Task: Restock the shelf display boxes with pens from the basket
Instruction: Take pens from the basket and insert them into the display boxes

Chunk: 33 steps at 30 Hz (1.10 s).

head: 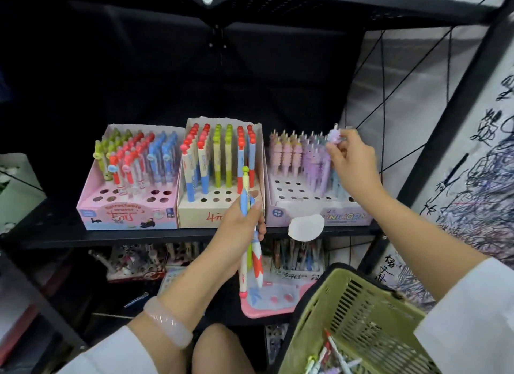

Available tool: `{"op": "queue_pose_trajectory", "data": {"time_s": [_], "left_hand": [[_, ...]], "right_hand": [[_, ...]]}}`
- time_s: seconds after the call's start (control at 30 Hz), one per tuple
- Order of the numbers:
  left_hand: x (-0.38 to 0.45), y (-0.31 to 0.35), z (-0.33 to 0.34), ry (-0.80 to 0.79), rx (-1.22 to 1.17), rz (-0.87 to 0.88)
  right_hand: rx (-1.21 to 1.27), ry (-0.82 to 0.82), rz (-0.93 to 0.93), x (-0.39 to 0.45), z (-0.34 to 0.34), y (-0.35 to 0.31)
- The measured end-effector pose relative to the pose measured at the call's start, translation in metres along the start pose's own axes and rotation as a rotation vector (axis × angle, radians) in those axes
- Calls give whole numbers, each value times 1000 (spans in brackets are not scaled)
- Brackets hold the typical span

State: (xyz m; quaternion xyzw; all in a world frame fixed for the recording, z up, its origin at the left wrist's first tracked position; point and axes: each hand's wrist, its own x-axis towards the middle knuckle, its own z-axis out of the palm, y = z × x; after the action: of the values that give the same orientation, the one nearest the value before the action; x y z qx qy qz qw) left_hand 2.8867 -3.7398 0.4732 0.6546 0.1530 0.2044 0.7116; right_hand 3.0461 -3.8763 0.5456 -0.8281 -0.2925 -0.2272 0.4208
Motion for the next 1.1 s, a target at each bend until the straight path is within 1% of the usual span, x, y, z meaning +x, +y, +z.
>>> {"op": "queue_pose_trajectory", "data": {"time_s": [0.1,0.13,0.2,0.27,0.33,0.43,0.47,0.5,0.53,0.57,0.6,0.63,0.67,0.73,0.77,0.83,0.9,0.97,1.03,1.1], "left_hand": [[-2,2,0,-25,-16,-37],[-2,3,0,-35,-43,-45],[-4,5,0,-44,-138,-49],[-4,6,-1,-41,-165,-27],[-4,6,-3,-52,-142,-7],[-7,6,-4,-74,-206,-17],[-8,7,-4,-79,-230,-17],[-9,7,-4,-81,-243,-17],[-10,8,-5,-78,-242,-19],[-10,9,-6,-70,-230,-19],[-11,9,-6,-60,-215,-17],[-11,10,-7,-52,-206,-11],[-12,10,-8,-52,-205,-1],[-13,11,-11,-56,-199,37],[-14,12,-13,-47,-181,57],[-15,13,-21,-15,-138,86],[-18,13,-33,4,-104,113],[-22,14,-48,13,-71,137],[-25,16,-64,41,-44,147],[-28,18,-81,88,-13,168]], "right_hand": [[2,-17,-7,3,4,3],[-23,-61,0,2,6,5],[-75,-202,47,-4,11,9],[-114,-274,93,-10,15,15],[-192,-291,88,-11,17,20],[-329,-348,92,-9,13,17],[-403,-320,80,-9,11,14],[-446,-258,65,-11,10,9],[-425,-194,58,-16,9,2],[-335,-151,45,-21,9,-7],[-219,-164,33,-28,11,-17],[-94,-237,25,-34,14,-28],[35,-357,37,-42,18,-40],[283,-615,135,-56,27,-63],[377,-710,201,-60,30,-71],[511,-837,298,-62,36,-82],[563,-931,331,-60,42,-91],[570,-994,291,-58,51,-102],[553,-1017,225,-57,60,-115],[508,-1003,134,-58,71,-131]]}}
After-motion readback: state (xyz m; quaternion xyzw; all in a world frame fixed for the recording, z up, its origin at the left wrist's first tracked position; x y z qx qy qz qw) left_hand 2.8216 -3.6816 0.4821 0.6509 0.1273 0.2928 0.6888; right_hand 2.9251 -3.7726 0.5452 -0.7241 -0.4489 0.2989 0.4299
